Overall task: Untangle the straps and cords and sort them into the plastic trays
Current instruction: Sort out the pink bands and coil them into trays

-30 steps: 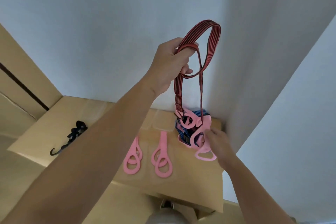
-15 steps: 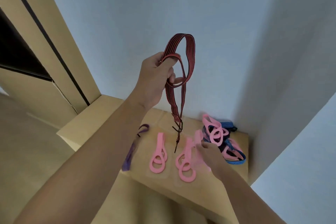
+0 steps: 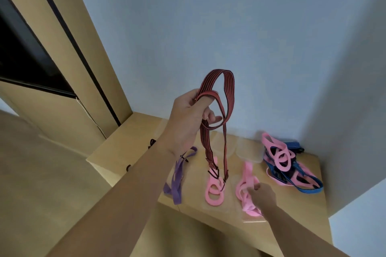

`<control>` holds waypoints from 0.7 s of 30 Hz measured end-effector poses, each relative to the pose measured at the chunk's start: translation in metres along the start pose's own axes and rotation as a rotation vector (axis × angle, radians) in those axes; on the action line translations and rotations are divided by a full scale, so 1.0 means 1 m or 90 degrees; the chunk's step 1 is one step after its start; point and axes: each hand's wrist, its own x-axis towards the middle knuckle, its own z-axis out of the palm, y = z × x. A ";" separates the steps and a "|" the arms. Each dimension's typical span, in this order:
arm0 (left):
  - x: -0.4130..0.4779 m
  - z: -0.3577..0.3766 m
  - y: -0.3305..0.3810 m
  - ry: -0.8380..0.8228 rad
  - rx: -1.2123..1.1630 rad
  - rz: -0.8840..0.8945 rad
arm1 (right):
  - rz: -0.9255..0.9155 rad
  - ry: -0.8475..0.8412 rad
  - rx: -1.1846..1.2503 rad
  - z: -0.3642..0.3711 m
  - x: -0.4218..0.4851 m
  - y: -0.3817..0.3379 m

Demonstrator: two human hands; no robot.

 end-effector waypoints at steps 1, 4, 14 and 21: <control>0.000 -0.008 -0.002 -0.005 -0.003 -0.007 | 0.041 0.031 -0.018 0.003 0.000 -0.002; 0.004 -0.028 -0.008 -0.017 -0.009 -0.030 | 0.150 0.177 -0.012 0.012 -0.010 -0.017; 0.013 -0.075 -0.017 -0.034 -0.056 -0.060 | -0.157 -0.151 0.251 0.007 -0.115 -0.131; 0.011 -0.103 -0.008 -0.036 -0.178 -0.081 | -0.331 -0.110 -0.060 0.038 -0.130 -0.165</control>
